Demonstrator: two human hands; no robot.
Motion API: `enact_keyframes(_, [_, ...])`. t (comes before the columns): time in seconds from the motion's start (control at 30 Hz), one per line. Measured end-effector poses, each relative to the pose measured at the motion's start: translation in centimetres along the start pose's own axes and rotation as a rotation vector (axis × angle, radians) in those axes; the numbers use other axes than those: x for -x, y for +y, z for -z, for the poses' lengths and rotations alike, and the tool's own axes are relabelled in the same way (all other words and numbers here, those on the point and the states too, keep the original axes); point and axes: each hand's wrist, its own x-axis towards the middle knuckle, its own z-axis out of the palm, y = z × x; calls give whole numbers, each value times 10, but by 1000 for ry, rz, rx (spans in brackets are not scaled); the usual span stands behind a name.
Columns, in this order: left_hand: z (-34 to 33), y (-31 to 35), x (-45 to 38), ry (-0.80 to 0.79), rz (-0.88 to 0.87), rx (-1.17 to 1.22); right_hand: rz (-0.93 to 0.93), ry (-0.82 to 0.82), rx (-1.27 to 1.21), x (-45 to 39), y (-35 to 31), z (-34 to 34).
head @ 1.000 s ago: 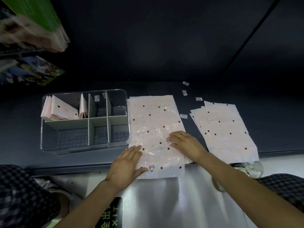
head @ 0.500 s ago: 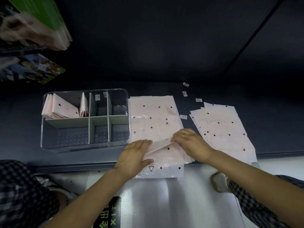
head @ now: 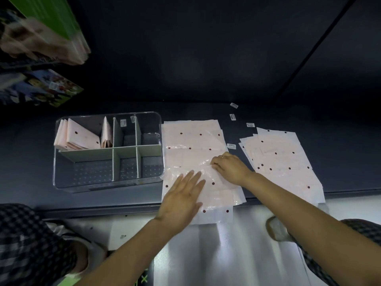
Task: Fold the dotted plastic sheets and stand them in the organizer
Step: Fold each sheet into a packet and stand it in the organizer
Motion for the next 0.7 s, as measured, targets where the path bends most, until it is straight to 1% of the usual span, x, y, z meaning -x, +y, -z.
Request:
enact_keyframes(0.03, [-8, -1, 1, -69, 21, 4, -13, -8, 7, -3, -1, -3])
enact_keyframes(0.1, [-22, -4, 2, -145, 50, -23, -25, 17, 20, -5, -3, -8])
enact_keyframes(0.2, [-35, -6, 3, -217, 88, -37, -21, 187, 0, 4, -13, -17])
enact_keyframes(0.27, [-42, -7, 4, -220, 93, -61, 44, 280, -67, 16, -30, -26])
enact_keyframes(0.33, [-46, -8, 4, -219, 80, -68, 160, 253, -153, 28, -50, -38])
enact_keyframes(0.4, [-48, -8, 4, -231, 67, -75, 239, 175, -220, 38, -62, -53])
enact_keyframes(0.47, [-49, -9, 4, -237, 62, -78, 197, 123, -288, 45, -59, -62])
enact_keyframes(0.53, [-49, -9, 4, -230, 63, -81, 76, 132, -322, 50, -41, -62])
enact_keyframes(0.63, [-48, -9, 4, -229, 71, -87, -62, 190, -284, 62, -6, -56])
enact_keyframes(0.7, [-47, -8, 3, -235, 79, -83, -66, 182, -236, 70, 14, -51])
